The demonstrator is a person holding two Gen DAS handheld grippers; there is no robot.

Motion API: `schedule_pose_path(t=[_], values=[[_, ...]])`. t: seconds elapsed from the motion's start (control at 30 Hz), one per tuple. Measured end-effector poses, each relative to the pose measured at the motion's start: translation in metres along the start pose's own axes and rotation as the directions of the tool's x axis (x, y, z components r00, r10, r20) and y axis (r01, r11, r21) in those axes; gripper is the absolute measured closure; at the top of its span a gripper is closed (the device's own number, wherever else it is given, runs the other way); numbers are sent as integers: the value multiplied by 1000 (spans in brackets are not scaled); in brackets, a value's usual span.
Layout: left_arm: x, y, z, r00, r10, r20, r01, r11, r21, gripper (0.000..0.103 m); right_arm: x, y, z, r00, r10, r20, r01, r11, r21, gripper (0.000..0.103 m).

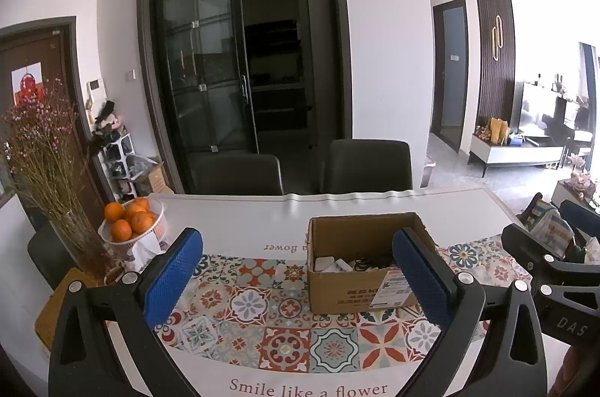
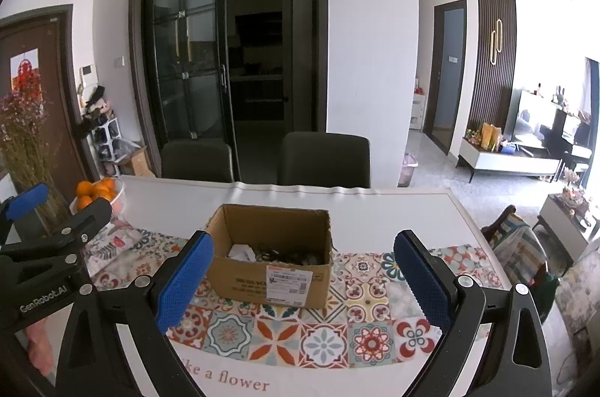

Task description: Organize rigid objects

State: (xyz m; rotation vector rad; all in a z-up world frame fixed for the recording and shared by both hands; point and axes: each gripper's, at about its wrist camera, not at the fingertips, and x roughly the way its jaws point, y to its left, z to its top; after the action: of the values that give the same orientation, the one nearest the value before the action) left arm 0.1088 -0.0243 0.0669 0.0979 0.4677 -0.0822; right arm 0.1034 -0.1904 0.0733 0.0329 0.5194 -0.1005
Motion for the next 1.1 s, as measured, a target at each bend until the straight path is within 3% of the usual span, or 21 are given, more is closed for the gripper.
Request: schedule_pose_path(t=[1.1], values=[[-5,-7,-3,1000,-7,-5,7,1000,-5,0,-5,5,-2,1000,3,0,-3,1000,2,6]])
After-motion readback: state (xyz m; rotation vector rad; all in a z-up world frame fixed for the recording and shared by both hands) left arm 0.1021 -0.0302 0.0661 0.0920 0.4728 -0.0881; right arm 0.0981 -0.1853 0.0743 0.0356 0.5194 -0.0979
